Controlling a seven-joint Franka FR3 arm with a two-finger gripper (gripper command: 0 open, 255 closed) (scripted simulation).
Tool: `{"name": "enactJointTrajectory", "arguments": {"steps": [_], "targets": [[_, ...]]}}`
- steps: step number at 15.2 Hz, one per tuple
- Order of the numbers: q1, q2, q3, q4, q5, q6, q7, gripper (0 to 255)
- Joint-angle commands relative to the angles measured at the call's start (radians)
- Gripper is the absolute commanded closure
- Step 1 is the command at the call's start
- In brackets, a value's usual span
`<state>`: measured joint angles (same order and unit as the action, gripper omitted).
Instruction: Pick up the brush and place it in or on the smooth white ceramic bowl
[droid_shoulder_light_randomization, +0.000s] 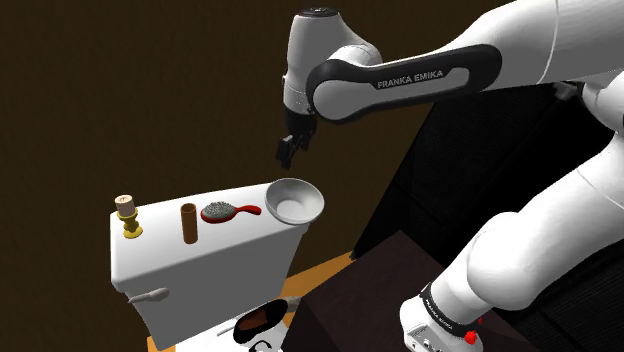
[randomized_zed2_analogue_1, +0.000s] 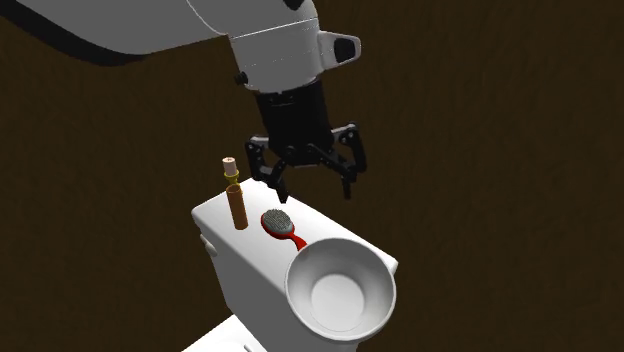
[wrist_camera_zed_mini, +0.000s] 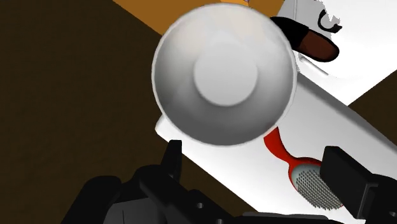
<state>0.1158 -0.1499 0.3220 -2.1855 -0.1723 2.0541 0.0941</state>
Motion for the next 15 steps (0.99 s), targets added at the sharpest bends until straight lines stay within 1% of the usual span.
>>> {"name": "enactJointTrajectory", "arguments": {"steps": [1, 7, 11, 15], "targets": [[0.009, 0.077, 0.025, 0.034, -0.05, 0.027, 0.019, 0], [0.06, 0.299, 0.067, 0.148, -0.215, 0.065, 0.08, 0], [0.114, 0.448, 0.072, 0.238, -0.327, 0.069, 0.112, 0], [0.179, 0.594, 0.062, 0.338, -0.428, 0.064, 0.13, 0]]}}
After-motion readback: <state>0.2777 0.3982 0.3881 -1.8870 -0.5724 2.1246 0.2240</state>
